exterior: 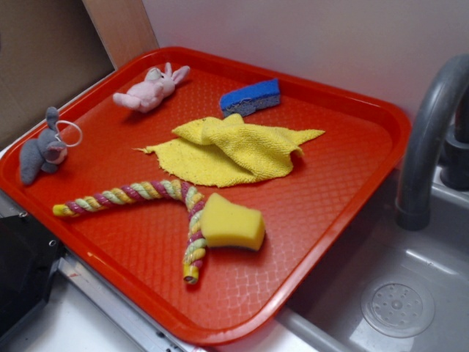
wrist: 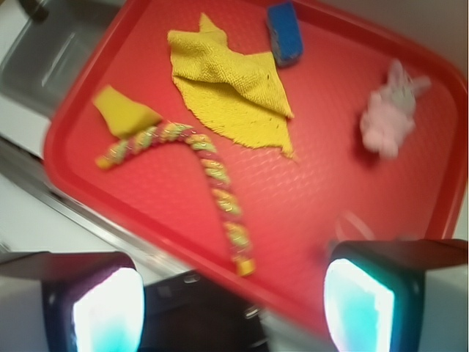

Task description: Grab the gray animal.

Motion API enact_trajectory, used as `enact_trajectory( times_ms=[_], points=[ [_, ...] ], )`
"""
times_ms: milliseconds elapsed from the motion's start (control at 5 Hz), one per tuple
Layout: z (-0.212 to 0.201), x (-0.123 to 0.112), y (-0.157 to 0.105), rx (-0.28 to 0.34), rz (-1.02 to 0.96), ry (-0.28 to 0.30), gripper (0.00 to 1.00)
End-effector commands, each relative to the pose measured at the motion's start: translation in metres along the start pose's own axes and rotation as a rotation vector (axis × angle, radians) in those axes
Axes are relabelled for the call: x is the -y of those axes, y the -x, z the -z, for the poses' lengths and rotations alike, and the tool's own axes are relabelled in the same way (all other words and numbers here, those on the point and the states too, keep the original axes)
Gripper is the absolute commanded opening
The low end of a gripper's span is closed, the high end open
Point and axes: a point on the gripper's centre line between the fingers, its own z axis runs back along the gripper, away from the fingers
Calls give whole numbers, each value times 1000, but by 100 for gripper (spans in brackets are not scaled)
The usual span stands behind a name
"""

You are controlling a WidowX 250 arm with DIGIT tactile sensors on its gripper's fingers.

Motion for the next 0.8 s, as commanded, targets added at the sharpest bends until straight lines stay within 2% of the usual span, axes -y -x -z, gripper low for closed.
enact_trajectory(
  times_ms=[0,200,400,600],
  points=[
    [51,-56,9,-55,108,-20,100],
    [81,-89,20,-135,90,-53,100],
    [98,-96,28,-192,105,-74,100],
    [117,-99,37,-229,136,-50,100]
  ],
)
